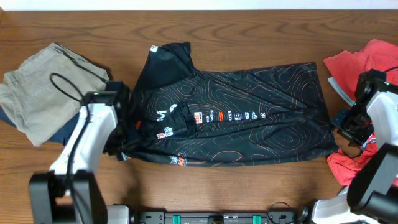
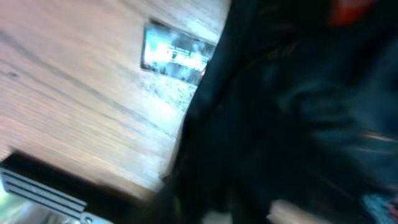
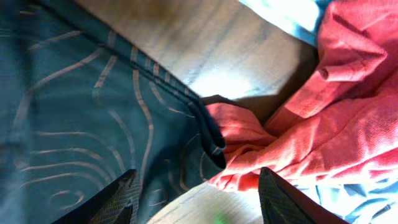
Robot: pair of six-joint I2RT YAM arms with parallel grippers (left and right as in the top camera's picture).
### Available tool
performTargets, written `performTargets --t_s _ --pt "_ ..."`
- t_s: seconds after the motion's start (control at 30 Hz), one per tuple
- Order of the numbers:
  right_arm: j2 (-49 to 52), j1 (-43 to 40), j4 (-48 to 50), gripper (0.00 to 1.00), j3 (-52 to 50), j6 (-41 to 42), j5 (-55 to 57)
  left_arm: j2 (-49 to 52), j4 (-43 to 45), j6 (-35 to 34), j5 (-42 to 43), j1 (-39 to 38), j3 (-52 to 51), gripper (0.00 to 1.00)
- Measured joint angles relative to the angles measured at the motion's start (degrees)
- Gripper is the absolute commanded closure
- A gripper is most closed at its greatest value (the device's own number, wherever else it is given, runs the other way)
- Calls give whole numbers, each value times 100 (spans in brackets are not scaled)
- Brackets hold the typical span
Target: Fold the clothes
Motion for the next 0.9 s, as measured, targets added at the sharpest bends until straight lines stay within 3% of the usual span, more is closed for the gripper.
performTargets --t_s 0.23,0.37,0.47,0.6,0.9 --pt "-570 0 448 42 0 -671 -887 -514 190 129 297 2 542 47" --pt "-684 2 540 33 0 -1108 -1550 -518 1141 474 721 0 728 43" --pt "-684 9 540 29 0 -1296 -1805 -433 1762 691 975 0 774 35" --pt "-684 160 544 24 0 -1427 -1967 83 2496 1021 1213 0 872 28" --pt "-684 726 671 22 0 -1547 -2096 1956 4057 1534 1366 0 1502 26"
